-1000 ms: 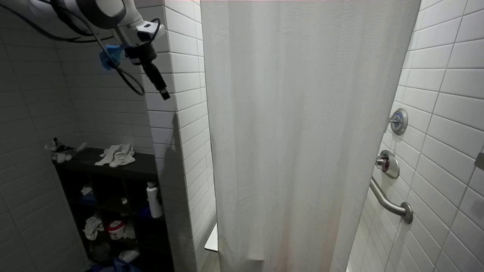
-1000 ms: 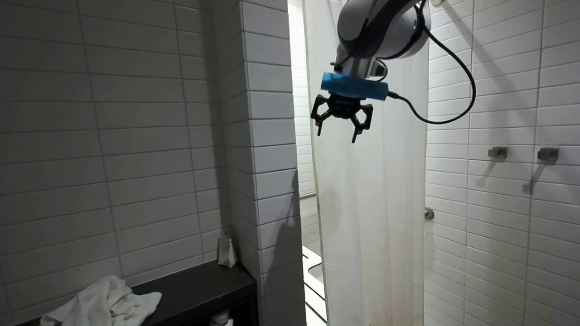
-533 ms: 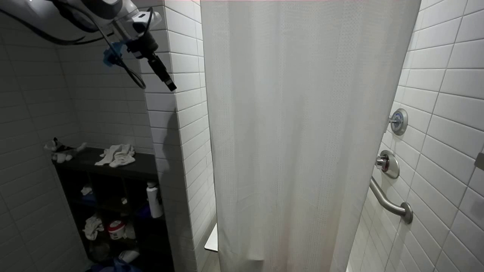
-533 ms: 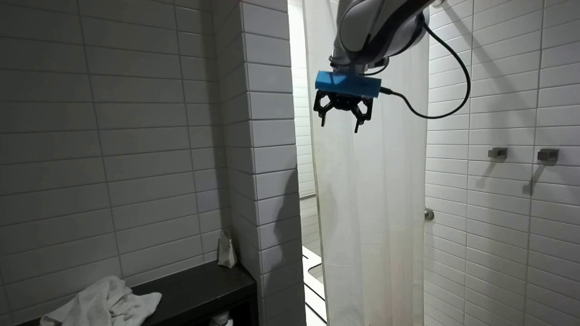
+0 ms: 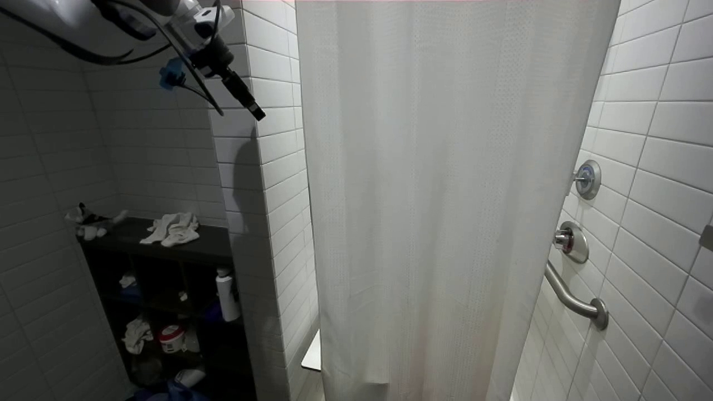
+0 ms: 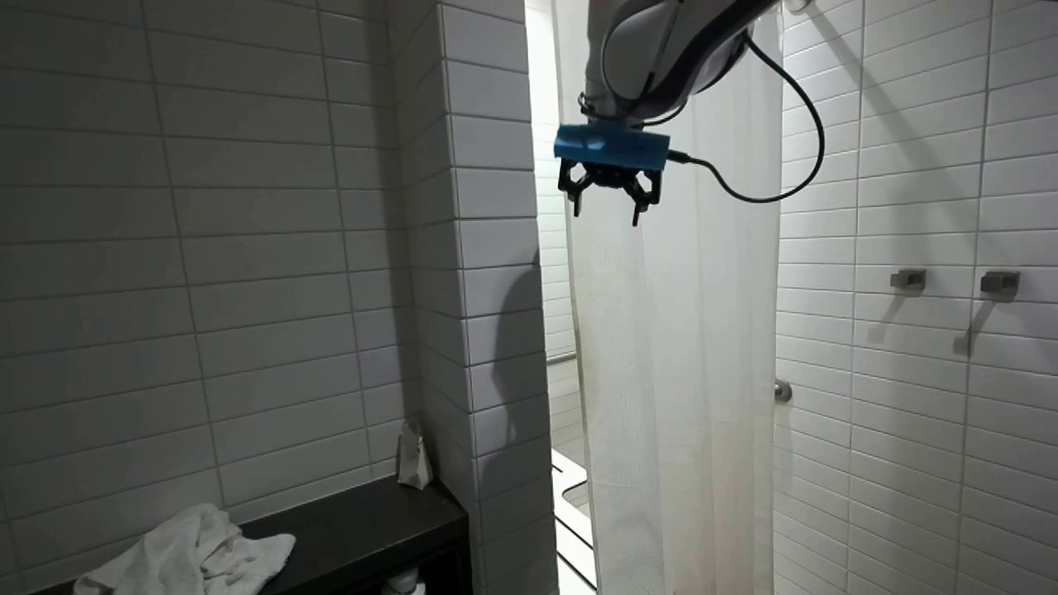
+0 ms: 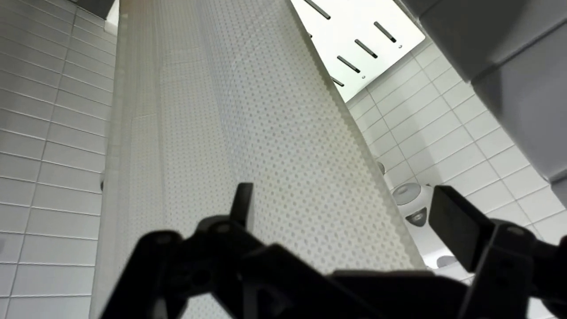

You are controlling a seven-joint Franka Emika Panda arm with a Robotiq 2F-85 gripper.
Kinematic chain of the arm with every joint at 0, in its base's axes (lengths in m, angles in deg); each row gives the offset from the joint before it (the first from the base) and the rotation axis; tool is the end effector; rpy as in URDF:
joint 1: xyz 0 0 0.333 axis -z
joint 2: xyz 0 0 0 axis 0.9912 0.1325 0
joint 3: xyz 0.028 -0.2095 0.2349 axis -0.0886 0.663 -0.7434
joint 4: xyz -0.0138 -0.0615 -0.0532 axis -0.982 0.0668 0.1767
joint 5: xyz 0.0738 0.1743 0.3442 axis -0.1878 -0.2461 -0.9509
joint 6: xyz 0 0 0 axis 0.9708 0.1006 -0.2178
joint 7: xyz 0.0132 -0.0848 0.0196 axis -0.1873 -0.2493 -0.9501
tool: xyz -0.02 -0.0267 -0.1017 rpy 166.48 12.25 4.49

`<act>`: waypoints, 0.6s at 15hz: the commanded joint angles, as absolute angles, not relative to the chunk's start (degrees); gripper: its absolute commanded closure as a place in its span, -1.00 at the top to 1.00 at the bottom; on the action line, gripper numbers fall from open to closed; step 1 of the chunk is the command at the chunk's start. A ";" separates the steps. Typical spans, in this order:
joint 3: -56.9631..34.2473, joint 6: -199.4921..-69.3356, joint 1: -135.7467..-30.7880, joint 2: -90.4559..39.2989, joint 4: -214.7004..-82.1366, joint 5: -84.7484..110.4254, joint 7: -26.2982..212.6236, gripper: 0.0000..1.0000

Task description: Open the curtain railing

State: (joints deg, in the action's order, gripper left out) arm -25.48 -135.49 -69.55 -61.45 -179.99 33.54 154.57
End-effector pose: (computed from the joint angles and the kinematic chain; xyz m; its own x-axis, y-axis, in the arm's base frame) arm 0.4969 -0.0176 0.5936 0.3976 -0.7110 0.5800 -0.7642 -0.6064 -0.2195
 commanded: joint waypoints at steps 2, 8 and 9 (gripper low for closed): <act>-24.11 -132.58 -70.33 -57.50 -174.34 35.11 154.92 1.00; -21.46 -130.88 -71.21 -54.51 -169.69 35.64 151.82 1.00; -20.95 -130.68 -71.54 -54.09 -169.00 35.29 149.95 1.00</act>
State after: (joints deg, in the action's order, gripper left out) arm -22.74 -132.53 -69.89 -56.36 -172.62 34.67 153.08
